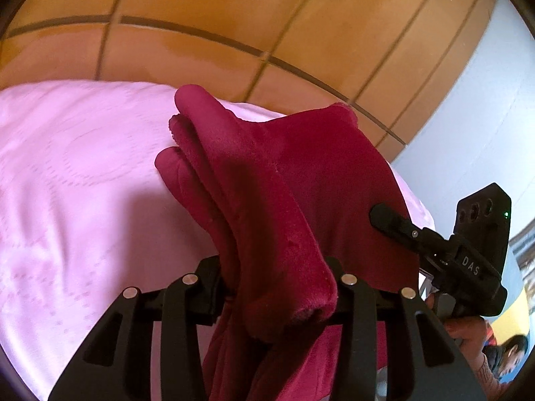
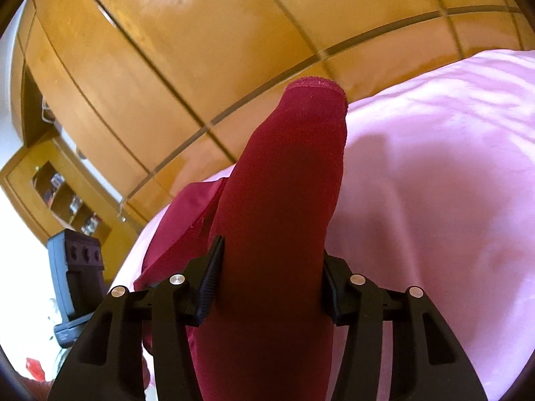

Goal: Fold small clothes
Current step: 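Lift the shirt edge with the left tool while the right tool grasps it too, then fold the held edge over the shirt with both tools and lower it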

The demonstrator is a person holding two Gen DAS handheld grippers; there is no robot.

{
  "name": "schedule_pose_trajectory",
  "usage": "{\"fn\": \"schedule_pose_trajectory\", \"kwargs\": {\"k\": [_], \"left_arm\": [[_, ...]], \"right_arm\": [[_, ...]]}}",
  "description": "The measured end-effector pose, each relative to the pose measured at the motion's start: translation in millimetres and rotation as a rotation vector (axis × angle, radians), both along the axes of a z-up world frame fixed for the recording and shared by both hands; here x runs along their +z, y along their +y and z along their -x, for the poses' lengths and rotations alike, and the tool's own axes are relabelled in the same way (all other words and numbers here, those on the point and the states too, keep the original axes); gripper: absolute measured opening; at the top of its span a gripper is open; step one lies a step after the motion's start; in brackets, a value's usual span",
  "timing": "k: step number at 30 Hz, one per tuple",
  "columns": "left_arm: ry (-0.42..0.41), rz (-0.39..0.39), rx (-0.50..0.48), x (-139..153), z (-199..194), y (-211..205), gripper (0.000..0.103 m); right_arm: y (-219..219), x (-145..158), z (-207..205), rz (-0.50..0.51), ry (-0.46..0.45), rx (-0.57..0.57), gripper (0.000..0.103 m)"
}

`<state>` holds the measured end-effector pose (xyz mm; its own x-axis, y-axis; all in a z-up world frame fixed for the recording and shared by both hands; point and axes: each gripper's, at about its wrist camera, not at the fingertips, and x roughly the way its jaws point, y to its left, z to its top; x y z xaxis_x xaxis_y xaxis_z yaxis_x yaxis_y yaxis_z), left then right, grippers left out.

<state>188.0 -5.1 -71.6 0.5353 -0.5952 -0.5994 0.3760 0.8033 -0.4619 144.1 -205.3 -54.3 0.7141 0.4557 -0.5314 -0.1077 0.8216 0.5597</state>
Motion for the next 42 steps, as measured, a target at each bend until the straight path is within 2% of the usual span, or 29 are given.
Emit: {"fn": "schedule_pose_trajectory", "kwargs": {"k": [10,21,27,29,32,33,34,35,38,39,42], "left_arm": [[-0.024,-0.039,-0.156,7.4,-36.0,-91.7,0.041],[-0.091,-0.067,-0.301,14.8,-80.8,-193.5,0.041],[-0.040,-0.064,-0.308,-6.3,-107.2,-230.3,0.042],[-0.025,-0.083,-0.287,-16.7,-117.8,-238.2,0.043],[-0.007,-0.141,-0.263,-31.2,-131.6,-241.9,0.053],[0.002,-0.144,-0.266,-36.6,-134.9,-239.5,0.058],[0.015,-0.130,-0.267,-41.1,-136.9,-235.8,0.062],[0.026,-0.117,-0.264,-42.3,-137.3,-232.0,0.063],[0.046,-0.104,-0.241,-39.4,-133.7,-224.7,0.065],[0.041,-0.108,-0.232,-35.7,-130.9,-222.7,0.065],[-0.007,-0.107,-0.181,-17.9,-119.3,-210.2,0.066]], "right_arm": [[-74.6,-0.1,17.5,0.024,-0.045,-0.162,0.051],[-158.7,-3.0,6.0,0.074,-0.104,-0.341,0.051],[-195.6,-17.9,-14.5,0.114,-0.066,-0.422,0.051],[-207.3,-30.4,-21.1,0.095,-0.028,-0.461,0.051],[-225.0,-57.4,-22.4,0.039,0.030,-0.536,0.051],[-230.1,-67.3,-21.5,0.007,0.041,-0.546,0.054],[-232.8,-71.4,-19.4,-0.015,0.045,-0.552,0.061],[-237.5,-74.4,-17.2,-0.046,0.049,-0.564,0.066],[-232.9,-71.1,-13.8,-0.005,0.058,-0.569,0.072],[-230.0,-68.2,-9.6,0.007,0.057,-0.573,0.075],[-231.0,-57.7,4.2,0.035,0.050,-0.632,0.076]]}}
